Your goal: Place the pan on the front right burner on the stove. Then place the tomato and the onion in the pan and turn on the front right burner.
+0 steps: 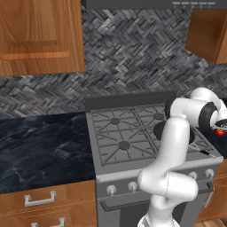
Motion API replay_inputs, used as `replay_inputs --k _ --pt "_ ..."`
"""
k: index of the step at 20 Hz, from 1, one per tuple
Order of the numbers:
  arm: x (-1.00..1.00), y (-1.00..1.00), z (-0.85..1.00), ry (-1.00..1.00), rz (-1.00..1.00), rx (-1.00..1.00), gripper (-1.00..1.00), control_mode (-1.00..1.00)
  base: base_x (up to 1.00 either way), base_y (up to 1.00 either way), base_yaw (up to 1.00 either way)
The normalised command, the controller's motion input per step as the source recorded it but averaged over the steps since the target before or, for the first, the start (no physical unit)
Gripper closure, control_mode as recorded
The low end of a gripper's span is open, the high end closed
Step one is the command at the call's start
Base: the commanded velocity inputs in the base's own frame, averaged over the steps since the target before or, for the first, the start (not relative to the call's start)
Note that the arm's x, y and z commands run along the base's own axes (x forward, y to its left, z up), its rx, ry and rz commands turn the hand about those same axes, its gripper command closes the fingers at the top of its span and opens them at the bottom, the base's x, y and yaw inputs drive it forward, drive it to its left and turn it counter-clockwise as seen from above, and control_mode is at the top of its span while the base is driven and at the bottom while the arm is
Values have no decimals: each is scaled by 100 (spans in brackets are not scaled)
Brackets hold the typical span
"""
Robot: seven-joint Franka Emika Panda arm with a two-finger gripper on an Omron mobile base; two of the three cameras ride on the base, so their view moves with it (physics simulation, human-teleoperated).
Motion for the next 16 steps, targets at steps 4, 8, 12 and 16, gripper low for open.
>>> replay_inputs --k 4,8,12,16 --pt "13 -1 -4 0 0 0 -100 -100 0 0 0" --pt "2 -14 -3 1 0 0 -100 -100 0 0 0" --pt "0 -19 0 2 0 0 -100 -100 0 0 0" --pt "0 -12 0 2 0 0 -100 -100 0 0 0"
